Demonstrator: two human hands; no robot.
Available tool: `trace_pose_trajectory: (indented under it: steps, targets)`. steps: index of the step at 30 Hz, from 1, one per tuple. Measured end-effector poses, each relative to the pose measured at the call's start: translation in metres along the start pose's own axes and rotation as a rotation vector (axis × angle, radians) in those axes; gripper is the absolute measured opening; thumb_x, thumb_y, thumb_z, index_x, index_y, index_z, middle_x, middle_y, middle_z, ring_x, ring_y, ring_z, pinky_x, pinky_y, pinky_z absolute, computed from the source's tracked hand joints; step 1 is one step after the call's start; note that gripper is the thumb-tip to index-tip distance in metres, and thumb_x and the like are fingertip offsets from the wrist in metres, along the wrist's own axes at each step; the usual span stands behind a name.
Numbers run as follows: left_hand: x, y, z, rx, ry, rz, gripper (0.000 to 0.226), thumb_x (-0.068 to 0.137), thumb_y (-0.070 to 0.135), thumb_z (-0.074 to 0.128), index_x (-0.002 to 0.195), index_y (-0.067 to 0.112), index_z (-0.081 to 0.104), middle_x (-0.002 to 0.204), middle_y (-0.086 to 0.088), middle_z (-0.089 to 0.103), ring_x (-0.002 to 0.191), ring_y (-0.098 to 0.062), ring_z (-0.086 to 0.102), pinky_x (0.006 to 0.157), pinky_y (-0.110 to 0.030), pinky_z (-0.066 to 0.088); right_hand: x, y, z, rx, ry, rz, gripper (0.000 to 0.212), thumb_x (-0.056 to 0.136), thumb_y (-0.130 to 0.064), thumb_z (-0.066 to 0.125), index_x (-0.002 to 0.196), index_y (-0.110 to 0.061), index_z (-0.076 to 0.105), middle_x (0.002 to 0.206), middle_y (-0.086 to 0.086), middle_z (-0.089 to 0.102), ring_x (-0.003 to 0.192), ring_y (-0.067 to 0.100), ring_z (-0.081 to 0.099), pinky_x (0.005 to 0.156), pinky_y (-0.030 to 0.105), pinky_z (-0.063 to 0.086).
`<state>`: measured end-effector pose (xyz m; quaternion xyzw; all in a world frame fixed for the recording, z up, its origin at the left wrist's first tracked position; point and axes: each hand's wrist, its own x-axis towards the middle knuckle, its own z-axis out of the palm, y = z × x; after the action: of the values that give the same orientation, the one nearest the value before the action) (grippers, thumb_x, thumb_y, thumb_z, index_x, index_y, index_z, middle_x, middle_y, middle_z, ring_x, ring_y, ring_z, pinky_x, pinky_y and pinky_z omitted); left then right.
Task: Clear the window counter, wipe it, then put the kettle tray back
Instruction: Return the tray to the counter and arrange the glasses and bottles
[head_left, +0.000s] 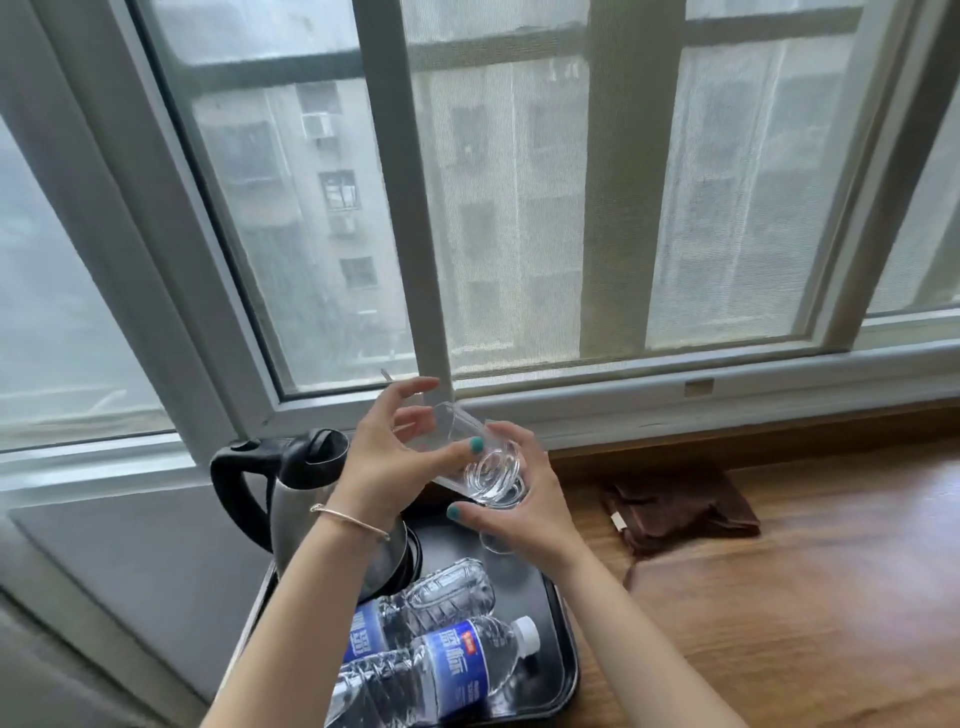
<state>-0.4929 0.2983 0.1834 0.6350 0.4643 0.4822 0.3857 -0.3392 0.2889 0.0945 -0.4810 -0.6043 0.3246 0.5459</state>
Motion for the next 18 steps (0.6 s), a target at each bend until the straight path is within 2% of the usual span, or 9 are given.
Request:
trace_pose_trajectory:
  steps: [3, 5, 11, 14, 16, 18]
  targets:
    - [-0.005, -0.001, -0.006, -0.117, -0.034, -0.054, 0.075, 0.046, 0.027, 0.09, 0.114, 0.039, 0.059, 0.112, -0.007, 0.061, 0.11, -0.013, 0.06, 0.094, -0.032, 0.049, -0.001, -0.002, -0.001, 0.062, 0.061, 0.004, 0.086, 0.05, -0.05, 0.092, 0.125, -0.044, 0.051, 0.118, -0.004, 0.065, 0.116, 0.027, 0.058, 0.101, 0.056, 0.043]
    - [-0.007, -0.003, -0.008, -0.139, -0.056, -0.067, 0.077, 0.049, 0.027, 0.094, 0.116, 0.039, 0.059, 0.112, -0.006, 0.061, 0.109, -0.012, 0.06, 0.095, -0.033, 0.049, -0.002, -0.007, -0.003, 0.055, 0.068, 0.001, 0.084, 0.049, -0.048, 0.093, 0.123, -0.043, 0.054, 0.123, 0.003, 0.063, 0.117, 0.022, 0.06, 0.102, 0.053, 0.044]
    - [-0.007, -0.012, -0.013, -0.048, -0.112, -0.038, 0.087, 0.041, 0.054, 0.085, 0.121, 0.041, 0.055, 0.118, -0.002, 0.06, 0.113, -0.012, 0.06, 0.101, -0.04, 0.048, -0.002, -0.012, -0.014, 0.048, 0.049, -0.027, 0.075, 0.051, -0.028, 0.096, 0.114, -0.044, 0.06, 0.123, 0.007, 0.063, 0.118, 0.016, 0.06, 0.104, 0.042, 0.047]
    - [-0.008, -0.014, -0.014, 0.087, -0.189, 0.035, 0.09, 0.048, 0.056, 0.082, 0.13, 0.04, 0.049, 0.125, 0.005, 0.056, 0.121, -0.007, 0.052, 0.103, -0.032, 0.045, -0.004, -0.013, -0.016, 0.048, 0.061, -0.032, 0.074, 0.047, -0.036, 0.095, 0.112, -0.045, 0.061, 0.117, 0.007, 0.066, 0.113, 0.017, 0.063, 0.101, 0.045, 0.048]
    - [-0.009, -0.015, -0.017, 0.254, -0.243, 0.177, 0.096, 0.053, 0.055, 0.082, 0.138, 0.041, 0.04, 0.136, 0.012, 0.043, 0.13, -0.001, 0.039, 0.106, -0.023, 0.035, -0.005, -0.013, -0.019, 0.025, 0.055, -0.036, 0.073, 0.046, -0.043, 0.094, 0.111, -0.046, 0.061, 0.102, -0.003, 0.072, 0.109, 0.018, 0.064, 0.101, 0.05, 0.046]
    - [-0.01, -0.016, -0.022, 0.493, -0.301, 0.337, 0.101, 0.059, 0.051, 0.085, 0.144, 0.044, 0.031, 0.144, 0.016, 0.03, 0.136, 0.0, 0.024, 0.112, -0.023, 0.023, -0.003, -0.014, -0.025, -0.07, 0.027, -0.034, 0.073, 0.047, -0.053, 0.091, 0.113, -0.048, 0.059, 0.097, -0.012, 0.073, 0.115, 0.019, 0.058, 0.104, 0.051, 0.04]
